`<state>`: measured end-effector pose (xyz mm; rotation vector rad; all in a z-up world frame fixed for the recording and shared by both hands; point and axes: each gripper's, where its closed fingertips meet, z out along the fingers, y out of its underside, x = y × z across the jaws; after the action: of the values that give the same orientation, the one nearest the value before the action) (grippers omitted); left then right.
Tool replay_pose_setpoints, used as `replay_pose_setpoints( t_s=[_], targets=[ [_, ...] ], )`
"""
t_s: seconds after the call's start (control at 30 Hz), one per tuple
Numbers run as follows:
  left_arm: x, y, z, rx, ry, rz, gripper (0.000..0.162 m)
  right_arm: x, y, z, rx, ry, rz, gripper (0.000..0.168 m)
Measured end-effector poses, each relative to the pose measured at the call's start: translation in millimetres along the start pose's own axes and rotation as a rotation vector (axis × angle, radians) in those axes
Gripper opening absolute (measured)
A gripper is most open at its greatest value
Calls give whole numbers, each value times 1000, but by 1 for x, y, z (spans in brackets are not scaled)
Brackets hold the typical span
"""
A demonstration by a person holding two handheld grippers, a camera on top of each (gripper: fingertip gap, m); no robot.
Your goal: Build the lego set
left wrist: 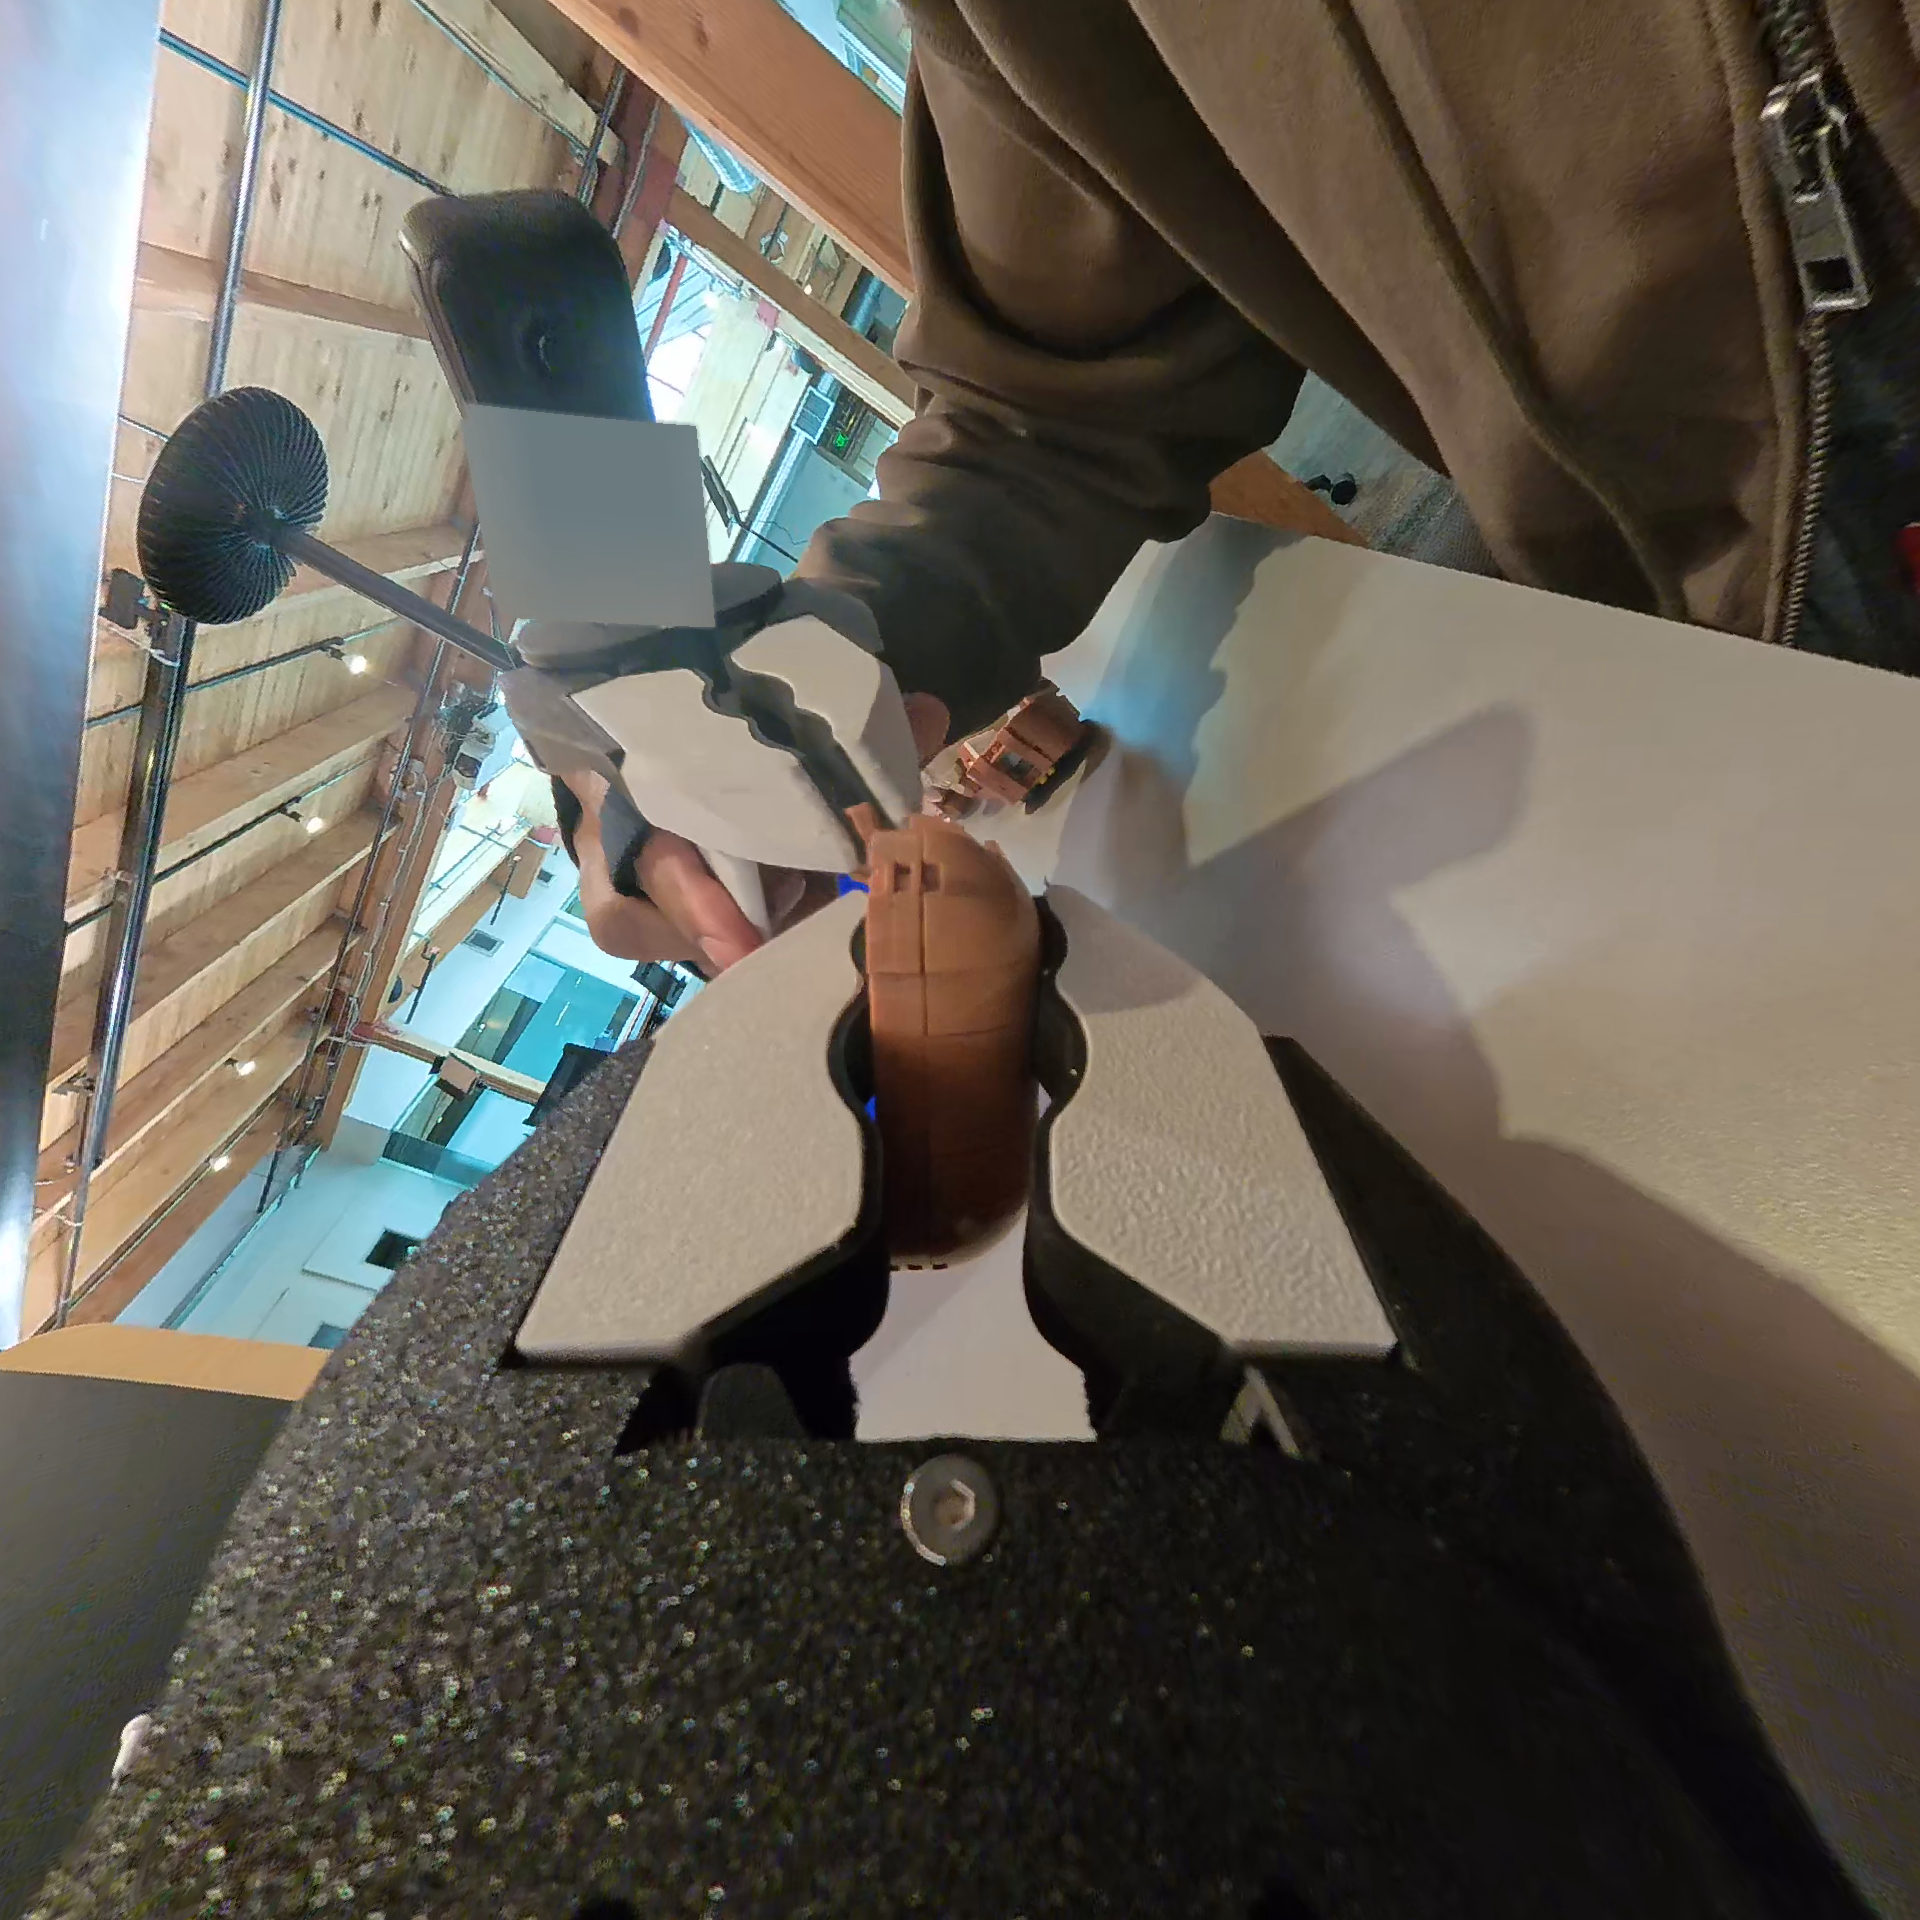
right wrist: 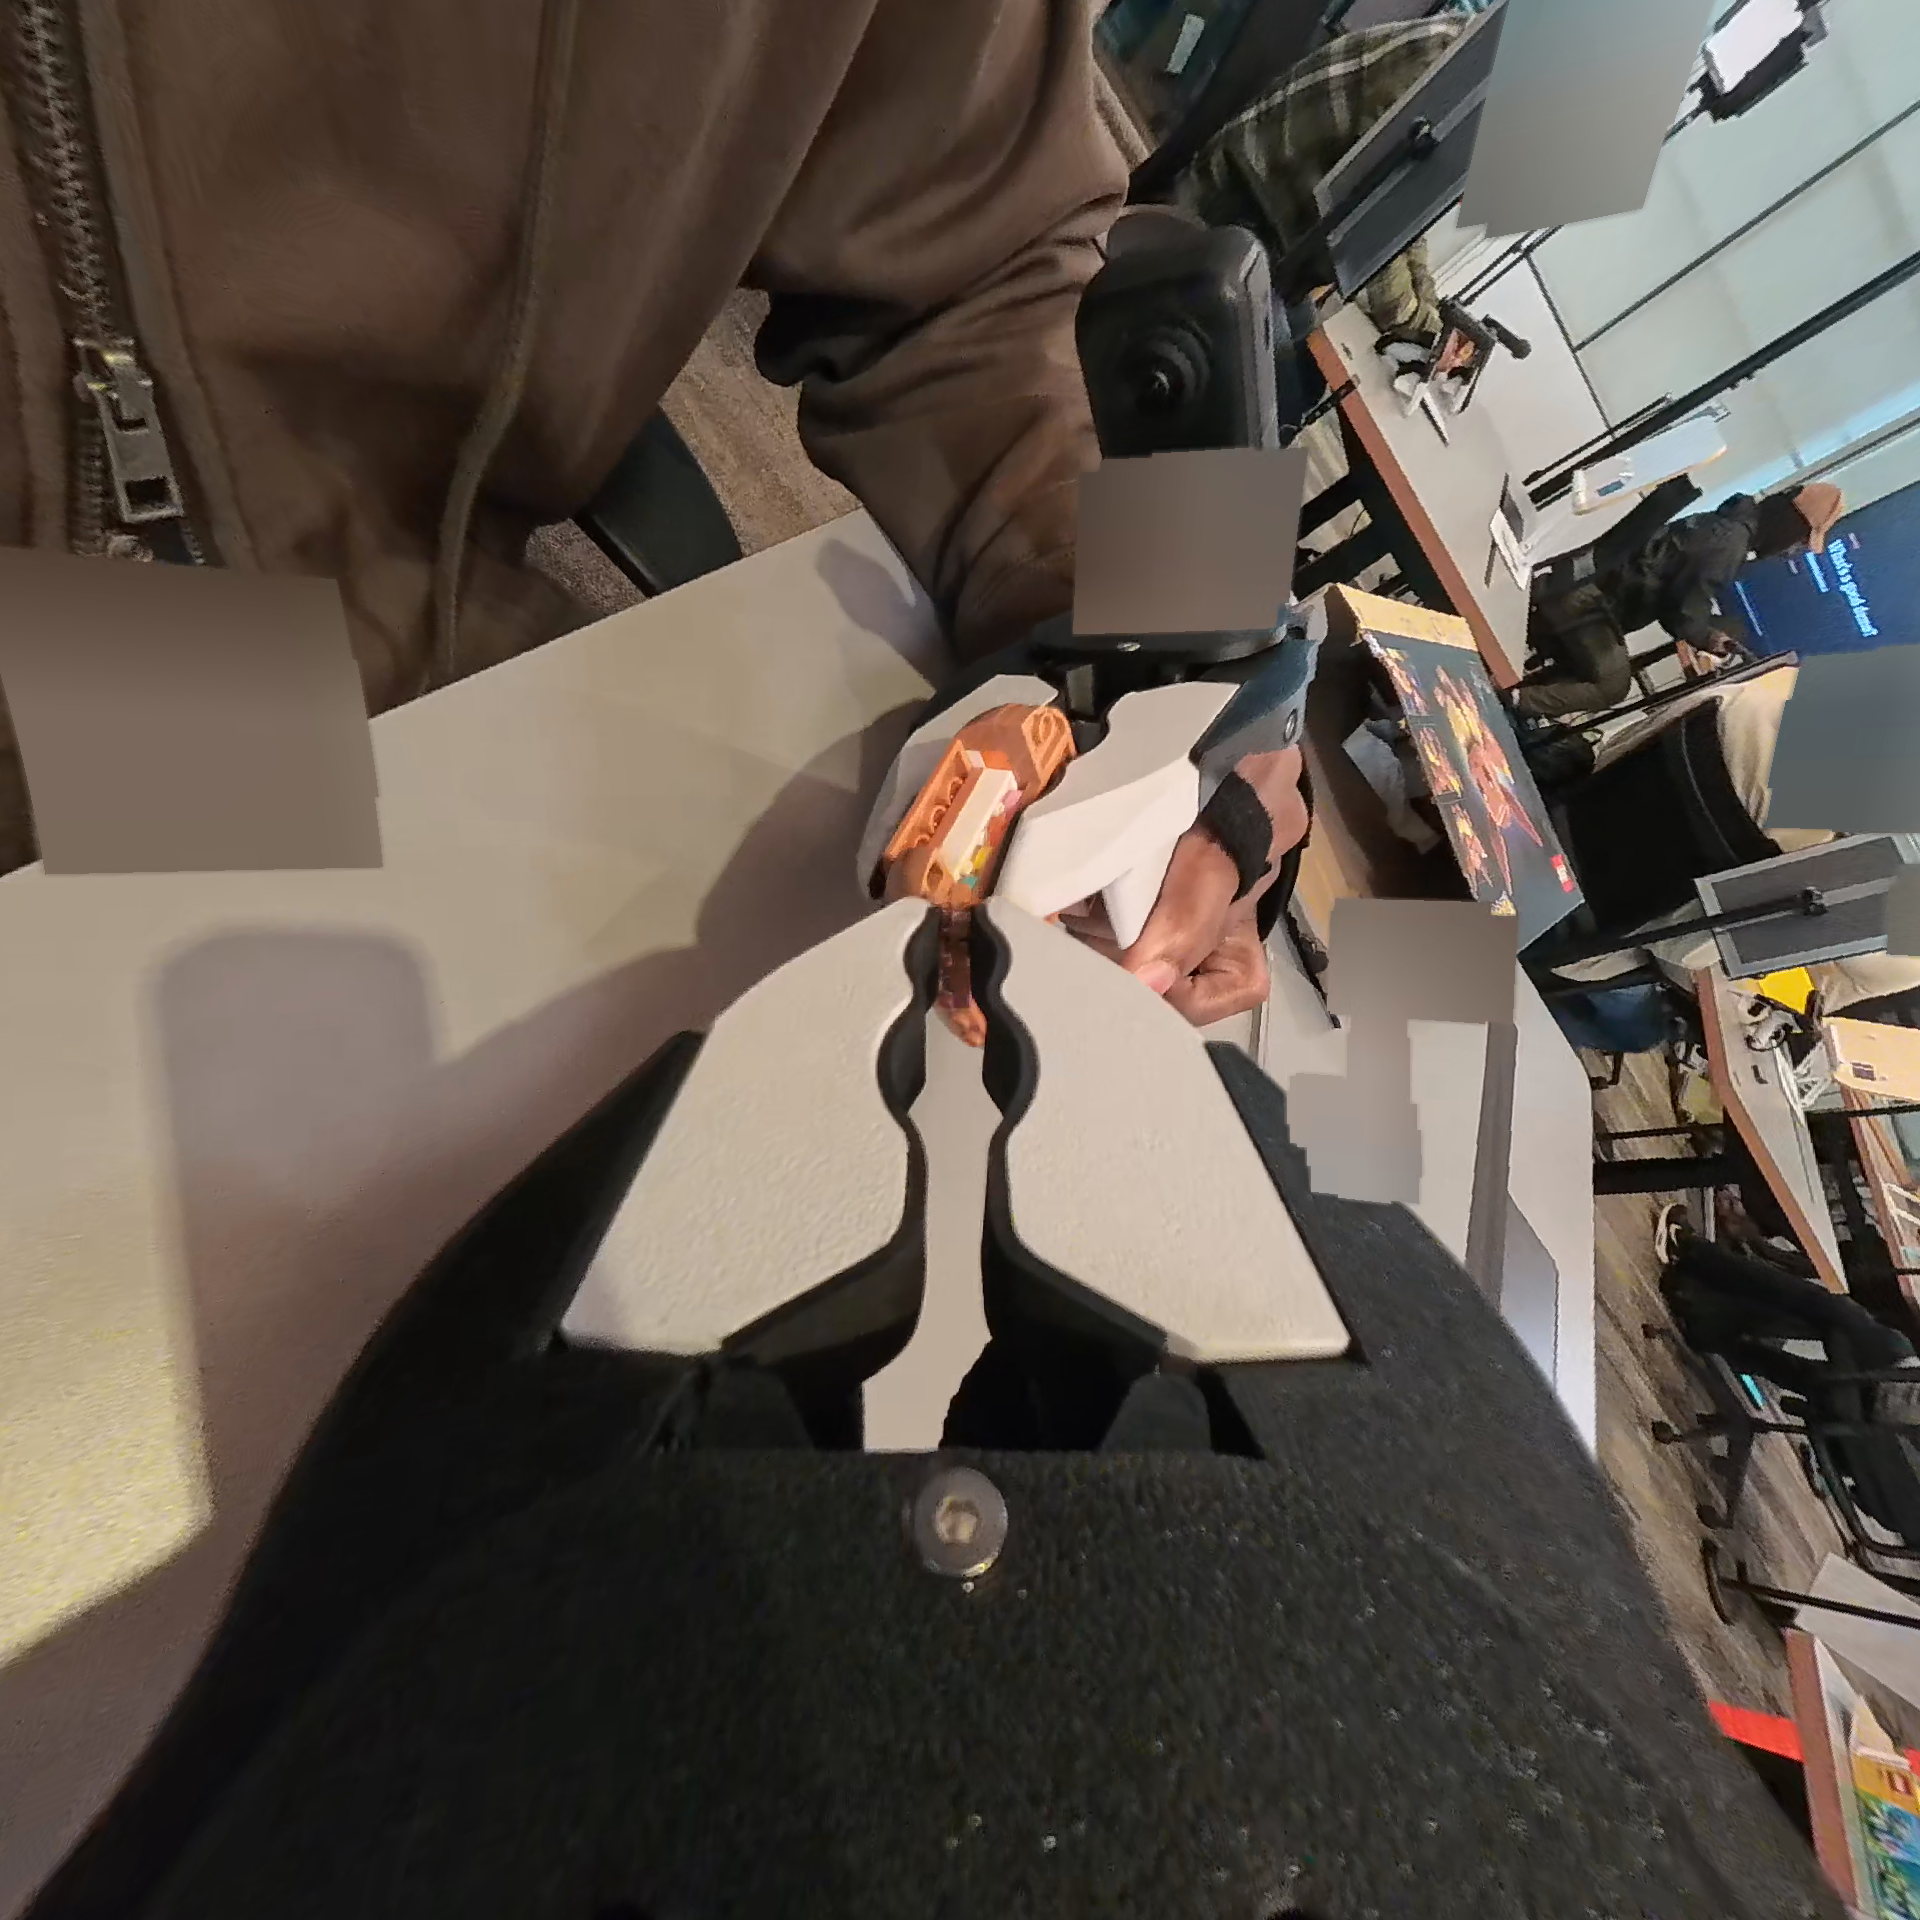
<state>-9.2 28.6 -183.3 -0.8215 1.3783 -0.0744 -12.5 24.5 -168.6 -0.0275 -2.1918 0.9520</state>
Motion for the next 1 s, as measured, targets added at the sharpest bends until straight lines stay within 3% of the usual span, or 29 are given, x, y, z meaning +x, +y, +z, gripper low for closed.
replay_pose_setpoints(
  t_s=[0.73, 1.0],
  targets=[
    [-2, -1, 0, -1, -20, 9, 26, 0, -14, 5, 80, -28, 123, 10],
    [-11, -3, -3, 13, -67, -3, 26, 13, -9, -10, 68, 176, 18, 18]
  ],
)
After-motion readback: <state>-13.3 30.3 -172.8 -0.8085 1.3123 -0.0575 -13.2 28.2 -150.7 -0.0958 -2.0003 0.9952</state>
